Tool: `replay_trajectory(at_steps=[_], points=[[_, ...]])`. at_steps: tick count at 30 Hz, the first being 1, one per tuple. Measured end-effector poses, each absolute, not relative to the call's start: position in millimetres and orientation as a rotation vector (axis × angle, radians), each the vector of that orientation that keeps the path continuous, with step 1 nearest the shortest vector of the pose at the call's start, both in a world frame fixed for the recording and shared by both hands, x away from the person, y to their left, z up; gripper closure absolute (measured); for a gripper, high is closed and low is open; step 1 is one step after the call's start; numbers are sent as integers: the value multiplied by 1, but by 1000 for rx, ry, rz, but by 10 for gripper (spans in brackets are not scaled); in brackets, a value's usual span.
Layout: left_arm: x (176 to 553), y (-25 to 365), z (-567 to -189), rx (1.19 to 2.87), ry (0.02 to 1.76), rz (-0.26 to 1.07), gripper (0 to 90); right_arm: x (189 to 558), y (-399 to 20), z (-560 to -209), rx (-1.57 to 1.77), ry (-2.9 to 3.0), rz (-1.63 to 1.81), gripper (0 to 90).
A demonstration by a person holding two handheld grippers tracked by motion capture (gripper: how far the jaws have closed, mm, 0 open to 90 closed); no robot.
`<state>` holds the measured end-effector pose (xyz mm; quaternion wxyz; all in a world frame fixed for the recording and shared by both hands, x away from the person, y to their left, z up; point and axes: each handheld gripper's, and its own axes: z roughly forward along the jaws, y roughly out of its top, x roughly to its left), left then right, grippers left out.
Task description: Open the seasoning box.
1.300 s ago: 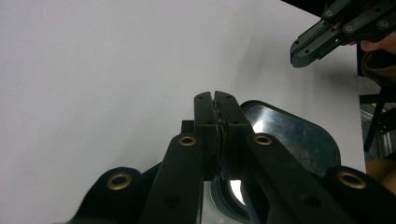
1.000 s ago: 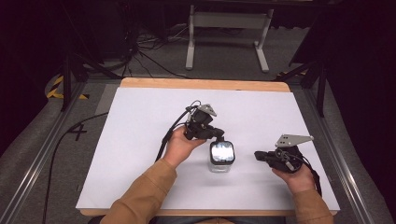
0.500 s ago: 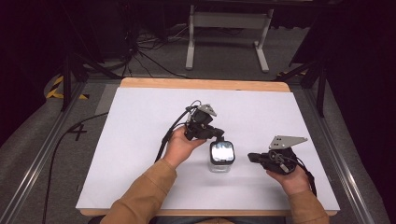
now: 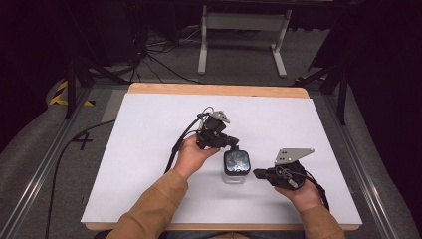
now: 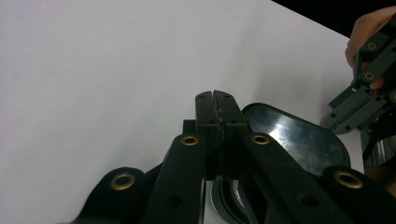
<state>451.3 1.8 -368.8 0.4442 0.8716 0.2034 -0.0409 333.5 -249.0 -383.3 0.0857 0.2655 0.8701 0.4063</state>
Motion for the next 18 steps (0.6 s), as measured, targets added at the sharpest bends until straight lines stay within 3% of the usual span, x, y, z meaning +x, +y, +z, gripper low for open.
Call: replay_trajectory(at_steps=[18], points=[[451, 2, -369, 2160, 513, -102, 896, 331, -237, -381, 758, 2597, 1270, 894]])
